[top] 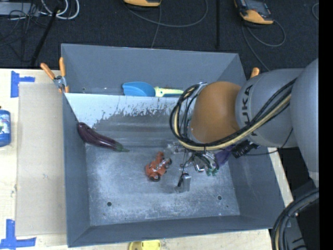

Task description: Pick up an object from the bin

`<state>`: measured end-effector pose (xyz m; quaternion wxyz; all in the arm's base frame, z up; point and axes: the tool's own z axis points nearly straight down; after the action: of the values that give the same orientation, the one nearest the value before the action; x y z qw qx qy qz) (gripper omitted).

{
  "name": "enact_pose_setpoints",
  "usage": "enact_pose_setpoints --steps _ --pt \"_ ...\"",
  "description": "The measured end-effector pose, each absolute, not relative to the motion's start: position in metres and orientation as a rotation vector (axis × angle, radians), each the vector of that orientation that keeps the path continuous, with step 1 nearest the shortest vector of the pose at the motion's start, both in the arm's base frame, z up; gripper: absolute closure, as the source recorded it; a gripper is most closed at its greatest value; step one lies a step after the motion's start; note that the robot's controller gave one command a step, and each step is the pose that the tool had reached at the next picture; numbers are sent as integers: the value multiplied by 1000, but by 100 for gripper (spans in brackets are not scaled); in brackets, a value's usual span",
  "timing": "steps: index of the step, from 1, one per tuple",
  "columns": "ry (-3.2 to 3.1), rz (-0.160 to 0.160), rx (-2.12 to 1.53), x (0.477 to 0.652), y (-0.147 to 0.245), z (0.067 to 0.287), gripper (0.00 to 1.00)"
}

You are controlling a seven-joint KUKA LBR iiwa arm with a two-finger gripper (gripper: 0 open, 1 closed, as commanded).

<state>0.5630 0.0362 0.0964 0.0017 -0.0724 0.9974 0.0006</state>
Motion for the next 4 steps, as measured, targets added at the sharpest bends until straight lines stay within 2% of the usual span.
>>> enact_pose_setpoints --steps 1,2,3,4 --pt "3136 1 -25 572 42 75 0" --pt "3126 1 -207 592 67 77 100" --pt "3126 1 -207 592 67 77 100" --pt "3140 0 -221 584 60 126 100"
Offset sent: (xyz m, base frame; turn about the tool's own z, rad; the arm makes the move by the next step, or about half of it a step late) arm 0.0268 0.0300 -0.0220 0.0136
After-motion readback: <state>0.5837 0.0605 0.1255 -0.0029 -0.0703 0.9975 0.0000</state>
